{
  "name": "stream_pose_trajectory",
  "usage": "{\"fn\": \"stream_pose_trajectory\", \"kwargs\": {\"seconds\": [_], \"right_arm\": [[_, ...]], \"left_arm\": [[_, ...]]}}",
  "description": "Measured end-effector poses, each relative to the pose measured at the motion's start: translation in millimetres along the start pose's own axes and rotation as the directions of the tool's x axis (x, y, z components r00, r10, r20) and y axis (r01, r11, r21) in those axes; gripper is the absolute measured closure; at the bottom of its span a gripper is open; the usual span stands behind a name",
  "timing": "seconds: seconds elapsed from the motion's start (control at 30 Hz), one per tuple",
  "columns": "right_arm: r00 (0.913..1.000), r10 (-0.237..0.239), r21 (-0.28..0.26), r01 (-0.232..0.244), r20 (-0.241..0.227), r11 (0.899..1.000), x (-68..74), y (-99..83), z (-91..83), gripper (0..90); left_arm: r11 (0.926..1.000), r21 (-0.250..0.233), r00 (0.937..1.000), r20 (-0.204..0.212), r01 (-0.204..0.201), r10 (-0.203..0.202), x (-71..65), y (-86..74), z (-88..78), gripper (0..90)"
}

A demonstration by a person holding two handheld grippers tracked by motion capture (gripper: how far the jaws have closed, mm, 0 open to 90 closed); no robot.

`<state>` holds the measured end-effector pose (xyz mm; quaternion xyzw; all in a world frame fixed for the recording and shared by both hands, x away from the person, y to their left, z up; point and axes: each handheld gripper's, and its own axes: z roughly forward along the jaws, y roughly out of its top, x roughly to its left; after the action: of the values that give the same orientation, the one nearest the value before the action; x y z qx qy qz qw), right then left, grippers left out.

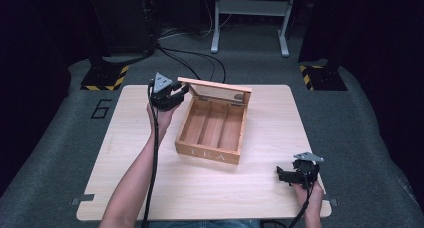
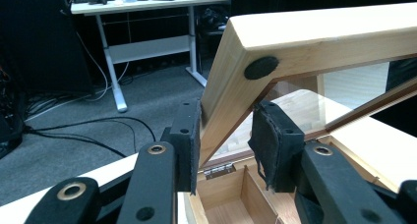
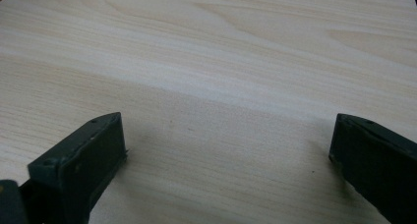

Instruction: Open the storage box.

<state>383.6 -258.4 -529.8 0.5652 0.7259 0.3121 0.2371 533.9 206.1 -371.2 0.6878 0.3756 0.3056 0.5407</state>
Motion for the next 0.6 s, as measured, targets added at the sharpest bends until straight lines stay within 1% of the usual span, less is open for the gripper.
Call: {"fn": "stream_pose_trajectory", "kwargs": {"seconds": [0.1,0.3,0.37,0.6], "right_arm": [[1.0,0.0,-0.001,0.0,0.0,1.0,0.0,0.0,0.1,0.0],[1.0,0.0,0.0,0.0,0.0,1.0,0.0,0.0,0.0,0.0],[1.0,0.0,-0.001,0.0,0.0,1.0,-0.1,0.0,0.1,0.0],[1.0,0.0,-0.001,0.0,-0.001,1.0,-0.1,0.0,0.1,0.0]], "left_arm": [[0.9999,0.014,1.0,0.009,-0.001,0.001,1.5,2.6,1.1,63.7],[1.0,0.008,0.9999,0.012,-0.001,0.001,2.8,3.5,2.4,63.7],[0.9998,0.021,0.9998,0.018,0.002,-0.002,3.8,5.9,3.4,63.7],[0.9998,0.017,0.9998,0.016,0.012,-0.012,5.1,8.6,6.4,63.6]]}}
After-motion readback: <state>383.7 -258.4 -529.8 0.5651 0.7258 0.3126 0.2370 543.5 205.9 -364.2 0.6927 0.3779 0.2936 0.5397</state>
